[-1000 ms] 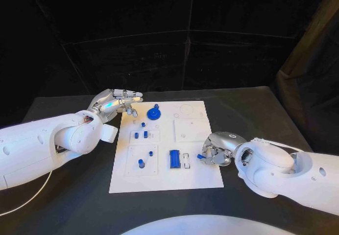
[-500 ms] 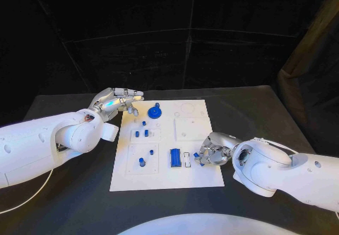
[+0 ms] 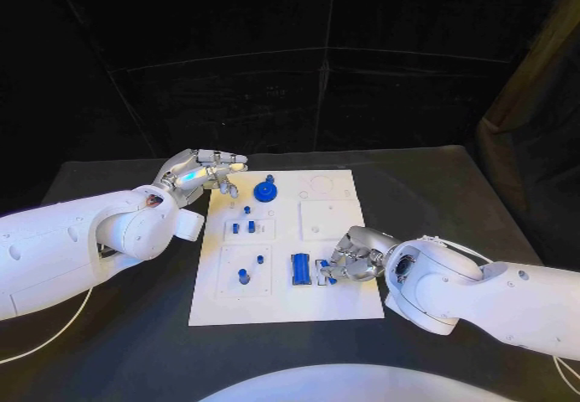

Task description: Assemble the parts on the task board

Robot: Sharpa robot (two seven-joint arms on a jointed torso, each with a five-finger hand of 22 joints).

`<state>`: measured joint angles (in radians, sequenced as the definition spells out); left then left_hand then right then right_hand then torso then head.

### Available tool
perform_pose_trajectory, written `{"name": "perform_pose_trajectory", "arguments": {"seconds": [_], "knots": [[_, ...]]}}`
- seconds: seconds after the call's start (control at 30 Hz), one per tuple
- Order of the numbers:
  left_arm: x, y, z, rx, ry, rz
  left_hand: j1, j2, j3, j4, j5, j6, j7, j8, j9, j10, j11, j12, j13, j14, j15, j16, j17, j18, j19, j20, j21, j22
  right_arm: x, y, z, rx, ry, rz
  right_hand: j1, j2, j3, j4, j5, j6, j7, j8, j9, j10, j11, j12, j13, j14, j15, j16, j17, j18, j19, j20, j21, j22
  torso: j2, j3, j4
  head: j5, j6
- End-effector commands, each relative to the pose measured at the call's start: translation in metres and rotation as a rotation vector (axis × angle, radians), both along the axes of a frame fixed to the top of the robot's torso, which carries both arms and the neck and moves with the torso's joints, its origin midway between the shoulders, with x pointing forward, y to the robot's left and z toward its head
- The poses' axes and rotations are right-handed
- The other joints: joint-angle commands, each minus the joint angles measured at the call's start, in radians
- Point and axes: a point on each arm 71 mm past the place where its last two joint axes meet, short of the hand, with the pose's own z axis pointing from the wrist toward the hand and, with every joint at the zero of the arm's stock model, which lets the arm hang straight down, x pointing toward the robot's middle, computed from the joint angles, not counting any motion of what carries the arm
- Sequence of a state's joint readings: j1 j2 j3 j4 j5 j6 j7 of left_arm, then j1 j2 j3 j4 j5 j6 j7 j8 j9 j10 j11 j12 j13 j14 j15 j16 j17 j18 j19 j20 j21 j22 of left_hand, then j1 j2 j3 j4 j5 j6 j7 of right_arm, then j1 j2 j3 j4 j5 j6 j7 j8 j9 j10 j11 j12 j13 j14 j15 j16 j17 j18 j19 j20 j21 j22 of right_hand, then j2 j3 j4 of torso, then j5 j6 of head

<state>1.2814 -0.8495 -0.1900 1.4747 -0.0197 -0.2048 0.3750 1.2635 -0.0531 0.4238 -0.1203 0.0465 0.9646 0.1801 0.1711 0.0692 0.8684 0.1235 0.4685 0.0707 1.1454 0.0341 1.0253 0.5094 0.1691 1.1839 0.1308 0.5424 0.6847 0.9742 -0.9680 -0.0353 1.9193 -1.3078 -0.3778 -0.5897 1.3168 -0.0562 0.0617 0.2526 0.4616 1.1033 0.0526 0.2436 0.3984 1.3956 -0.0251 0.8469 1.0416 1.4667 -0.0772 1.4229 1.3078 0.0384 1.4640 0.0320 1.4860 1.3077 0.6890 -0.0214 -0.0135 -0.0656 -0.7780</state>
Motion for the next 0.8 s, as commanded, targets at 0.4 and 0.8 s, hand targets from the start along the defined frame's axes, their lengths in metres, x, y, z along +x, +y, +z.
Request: {"name": "perform_pose_trajectory", "arguments": {"seconds": [0.4,0.8], "knots": [[-0.0006,-0.0015,0.0012,-0.01,0.0,-0.015,0.0,0.003,-0.002,-0.001,0.004,-0.004,0.002,0.005,0.0,-0.009,-0.001,0.004,-0.001,-0.006,0.001,0.004,-0.001,0.013,-0.005,0.001,-0.004,-0.001,0.0026,0.0065,-0.0022,0.013,0.017,-0.008,-0.073,-0.007,-0.032,0.035,0.02,0.013,0.001,-0.006,0.012,0.014,0.003,0.0,0.002,0.065,-0.006,0.004,0.06,-0.007,0.022,-0.001,0.003,0.152,-0.001,0.0002,-0.0008,0.001,-0.004],[-0.0007,-0.0015,0.0012,-0.01,0.0,-0.015,0.001,0.003,-0.002,-0.002,0.004,-0.004,0.002,0.005,0.0,-0.009,-0.001,0.005,-0.001,-0.007,0.001,0.004,-0.002,0.013,-0.005,0.001,-0.005,-0.001,0.0028,0.0067,-0.0026,0.009,0.018,-0.005,-0.084,-0.008,-0.04,0.036,0.011,0.013,0.002,-0.007,0.013,0.013,0.004,-0.001,0.002,0.065,-0.005,0.004,0.059,-0.007,0.021,-0.001,0.003,0.152,-0.001,0.0002,-0.0008,0.001,-0.004]]}}
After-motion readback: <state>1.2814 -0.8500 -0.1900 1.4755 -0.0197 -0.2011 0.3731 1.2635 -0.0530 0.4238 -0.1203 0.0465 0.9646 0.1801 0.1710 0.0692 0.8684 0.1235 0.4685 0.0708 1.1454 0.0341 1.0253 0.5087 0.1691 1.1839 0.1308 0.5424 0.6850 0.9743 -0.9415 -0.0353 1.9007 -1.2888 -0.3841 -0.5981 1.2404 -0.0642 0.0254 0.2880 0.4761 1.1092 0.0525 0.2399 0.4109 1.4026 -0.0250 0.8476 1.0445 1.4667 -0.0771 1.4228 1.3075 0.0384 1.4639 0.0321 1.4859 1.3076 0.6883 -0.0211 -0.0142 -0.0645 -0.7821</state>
